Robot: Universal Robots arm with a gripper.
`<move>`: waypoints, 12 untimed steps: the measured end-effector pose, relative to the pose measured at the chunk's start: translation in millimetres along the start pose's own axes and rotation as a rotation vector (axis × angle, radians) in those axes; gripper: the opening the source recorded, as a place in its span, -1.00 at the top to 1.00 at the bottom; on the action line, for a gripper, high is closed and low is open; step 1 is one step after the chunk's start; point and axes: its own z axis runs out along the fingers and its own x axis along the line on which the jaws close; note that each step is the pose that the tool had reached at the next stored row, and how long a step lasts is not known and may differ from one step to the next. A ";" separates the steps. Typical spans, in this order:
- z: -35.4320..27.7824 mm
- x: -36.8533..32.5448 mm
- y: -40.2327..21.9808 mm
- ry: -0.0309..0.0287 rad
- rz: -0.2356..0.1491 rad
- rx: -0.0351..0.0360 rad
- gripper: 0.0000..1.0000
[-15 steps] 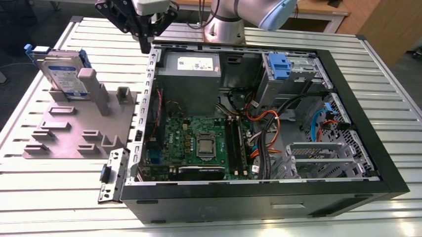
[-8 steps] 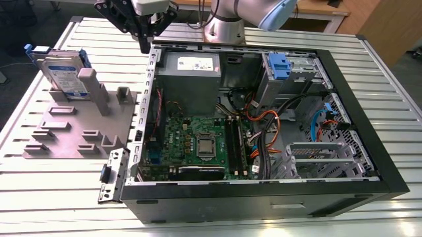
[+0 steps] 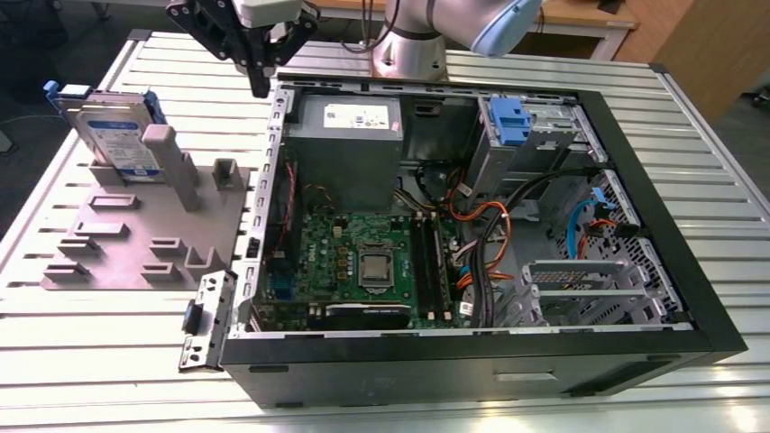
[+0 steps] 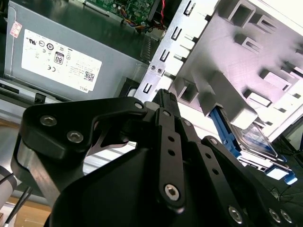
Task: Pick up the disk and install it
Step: 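Reach for the disk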
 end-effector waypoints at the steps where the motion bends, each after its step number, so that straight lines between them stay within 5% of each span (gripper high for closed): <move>1: 0.0 0.7 0.0 0.0000 0.000 -0.0001 0.79; 12: 0.0 4.3 -0.3 0.0000 0.000 0.0000 0.79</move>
